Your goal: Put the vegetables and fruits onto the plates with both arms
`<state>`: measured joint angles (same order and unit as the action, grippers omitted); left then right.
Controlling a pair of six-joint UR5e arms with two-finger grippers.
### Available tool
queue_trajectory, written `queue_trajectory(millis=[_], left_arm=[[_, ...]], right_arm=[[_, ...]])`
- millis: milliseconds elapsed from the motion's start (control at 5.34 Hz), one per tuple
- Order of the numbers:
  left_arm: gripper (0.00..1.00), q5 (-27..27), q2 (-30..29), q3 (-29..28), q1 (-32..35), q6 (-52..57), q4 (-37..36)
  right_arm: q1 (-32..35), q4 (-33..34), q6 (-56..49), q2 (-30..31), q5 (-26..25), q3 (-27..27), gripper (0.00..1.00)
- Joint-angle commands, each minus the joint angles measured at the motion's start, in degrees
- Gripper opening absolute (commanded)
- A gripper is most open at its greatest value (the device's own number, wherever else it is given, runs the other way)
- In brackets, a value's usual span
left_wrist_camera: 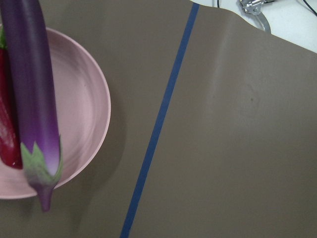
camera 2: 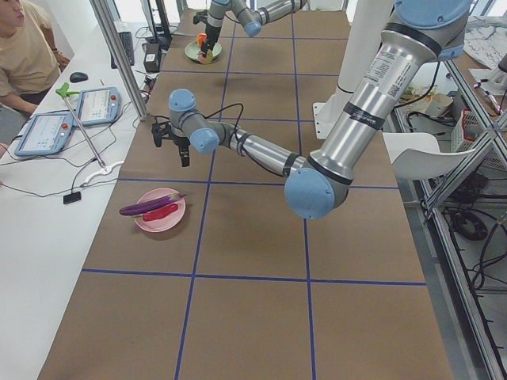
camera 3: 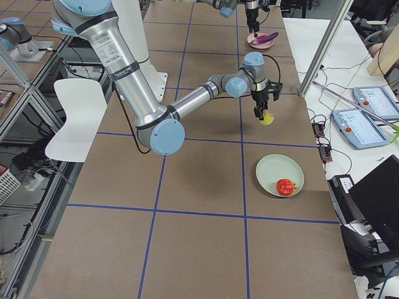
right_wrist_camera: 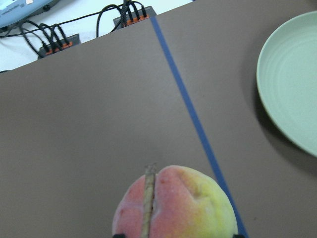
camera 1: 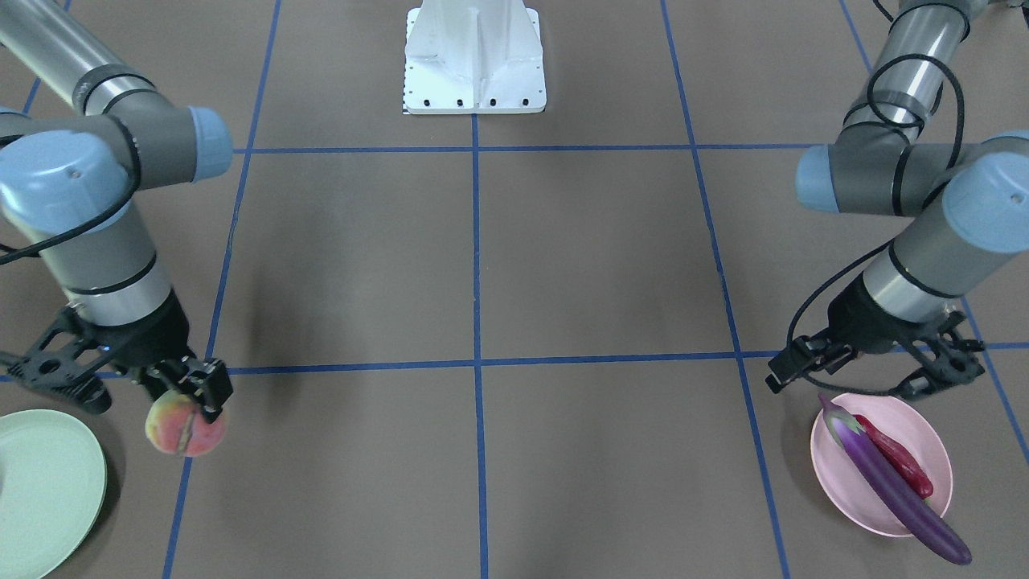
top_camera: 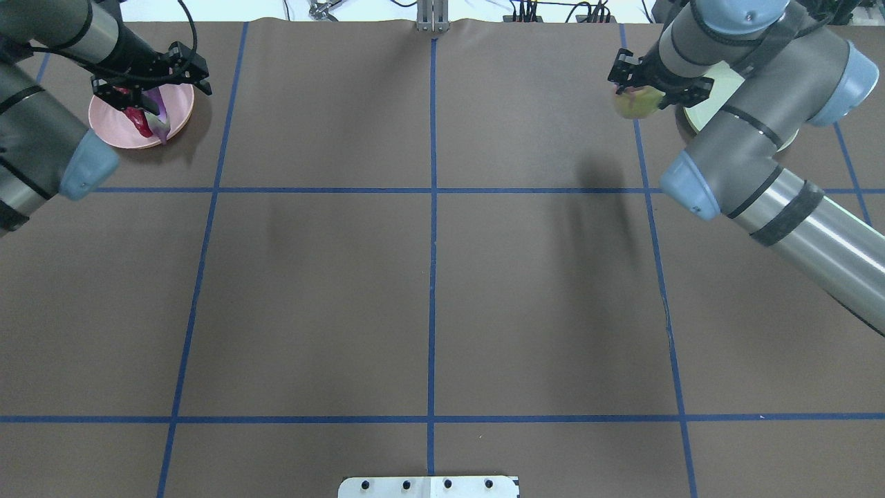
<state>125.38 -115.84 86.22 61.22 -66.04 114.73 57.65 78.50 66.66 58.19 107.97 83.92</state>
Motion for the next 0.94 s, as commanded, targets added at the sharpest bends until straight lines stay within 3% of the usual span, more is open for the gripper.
queue_trajectory(millis=[0,374,561,748], left_arm=[[1.00,-0.1,4.0,9.3,-0.7,3.4,-6.3],[1.00,-4.1,5.9,18.1,-0.9,11.9,-21.0],[1.00,-4.9,11.0,24.2,-1.1,14.3,-22.6],[1.00,-4.9,14.4,27.3,-1.2,15.0,-22.6]], right_arm=[[7.4,-3.0,-12.4,0.2,4.2,-11.7,0.00],[8.3,-9.7,-14.5,0.3,4.4,-21.3,0.00],[8.2,-10.8,-14.5,1.5,5.0,-21.9,0.00],[8.2,-11.2,-14.3,1.4,5.5,-22.5,0.99]])
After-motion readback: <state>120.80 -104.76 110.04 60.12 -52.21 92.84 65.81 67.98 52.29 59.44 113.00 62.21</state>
